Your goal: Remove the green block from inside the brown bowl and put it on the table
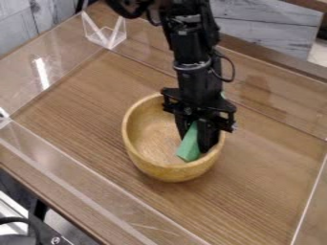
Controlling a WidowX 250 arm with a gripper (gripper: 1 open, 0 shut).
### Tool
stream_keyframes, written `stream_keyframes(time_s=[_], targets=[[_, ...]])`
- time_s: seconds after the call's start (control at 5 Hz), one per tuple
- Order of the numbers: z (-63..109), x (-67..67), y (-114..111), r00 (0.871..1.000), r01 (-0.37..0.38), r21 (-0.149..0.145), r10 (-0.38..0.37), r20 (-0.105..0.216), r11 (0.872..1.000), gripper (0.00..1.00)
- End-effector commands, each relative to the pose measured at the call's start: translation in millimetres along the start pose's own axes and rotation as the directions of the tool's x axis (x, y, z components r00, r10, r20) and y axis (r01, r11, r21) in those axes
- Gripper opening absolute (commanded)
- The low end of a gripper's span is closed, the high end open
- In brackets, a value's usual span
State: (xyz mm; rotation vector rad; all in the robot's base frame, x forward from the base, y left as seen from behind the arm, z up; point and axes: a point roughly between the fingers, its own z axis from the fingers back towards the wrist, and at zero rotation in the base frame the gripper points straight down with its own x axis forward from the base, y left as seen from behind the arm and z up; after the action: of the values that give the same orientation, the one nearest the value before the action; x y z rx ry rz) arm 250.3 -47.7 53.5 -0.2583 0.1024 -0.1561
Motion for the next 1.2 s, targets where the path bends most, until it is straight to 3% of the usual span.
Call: stream_keyframes(time_s=[0.0,0.4,1.0], targets=[[14.6,5.9,-11.2,0.999,0.016,-0.003,-0.016,0.034,1.000,0.00],[13.6,2.6,-24.8,1.000,0.011,-0.025,-0.011,-0.011,1.000,0.00],[8.9,4.2,-42.2,0.998,0.020,-0.042,-0.022,-0.052,0.999,0.00]])
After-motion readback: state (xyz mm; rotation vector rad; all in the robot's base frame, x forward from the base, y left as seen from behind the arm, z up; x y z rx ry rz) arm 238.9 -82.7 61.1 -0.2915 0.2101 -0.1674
